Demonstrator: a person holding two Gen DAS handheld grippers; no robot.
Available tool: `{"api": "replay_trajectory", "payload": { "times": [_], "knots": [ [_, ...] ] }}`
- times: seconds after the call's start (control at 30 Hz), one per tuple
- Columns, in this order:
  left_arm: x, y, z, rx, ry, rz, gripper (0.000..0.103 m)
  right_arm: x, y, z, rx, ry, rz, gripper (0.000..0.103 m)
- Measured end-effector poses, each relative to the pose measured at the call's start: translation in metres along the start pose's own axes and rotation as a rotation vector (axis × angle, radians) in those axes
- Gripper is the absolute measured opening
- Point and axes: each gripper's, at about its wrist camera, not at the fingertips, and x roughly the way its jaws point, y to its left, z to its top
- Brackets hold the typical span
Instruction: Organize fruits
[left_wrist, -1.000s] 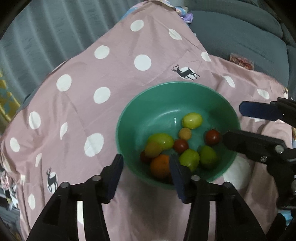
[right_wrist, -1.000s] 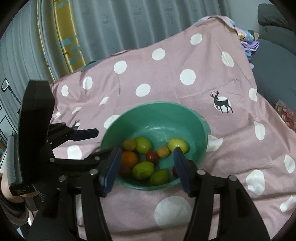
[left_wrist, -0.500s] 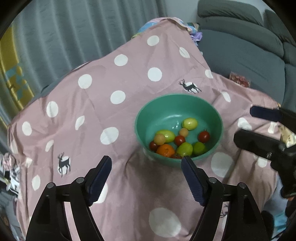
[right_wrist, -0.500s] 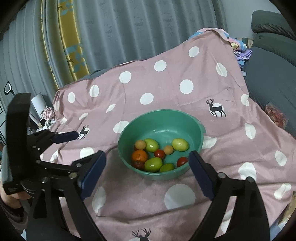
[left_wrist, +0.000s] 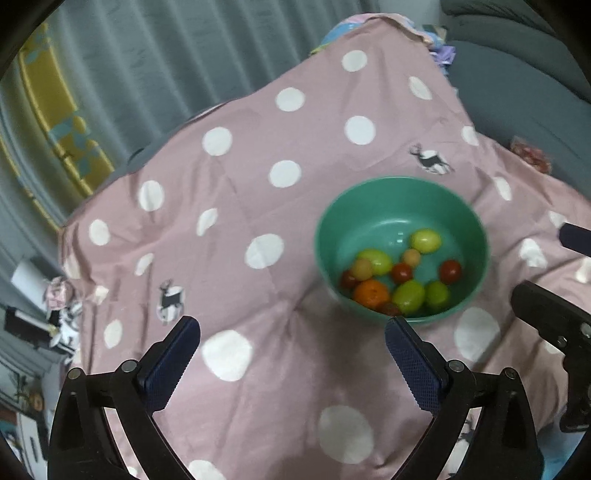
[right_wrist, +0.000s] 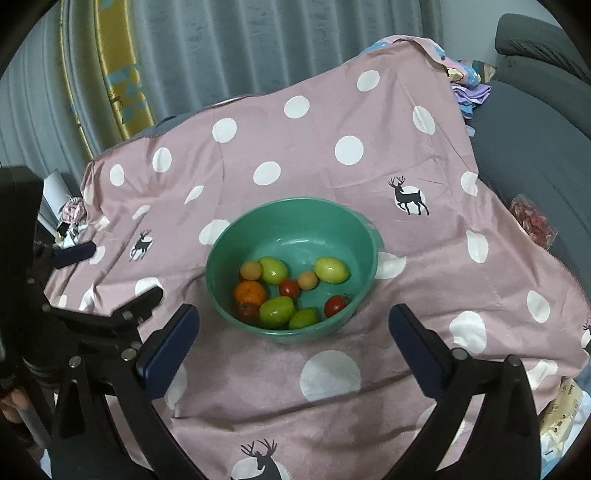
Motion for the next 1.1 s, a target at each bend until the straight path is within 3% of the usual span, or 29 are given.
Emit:
{"api": "replay_trajectory", "payload": {
  "times": [0.13,1.1],
  "knots": [
    [-0.002,0.001,0.003,-0.015,0.006,-0.045,0.1,-0.001,0.001,0.002,-0.008,-0.002,-0.005,0.103],
    [-0.006,0.01,0.021,-0.075,-0.032,-0.093,0.1,0.0,0.009,0.008,-0.062,0.004,-0.012,0.103]
  ]
}}
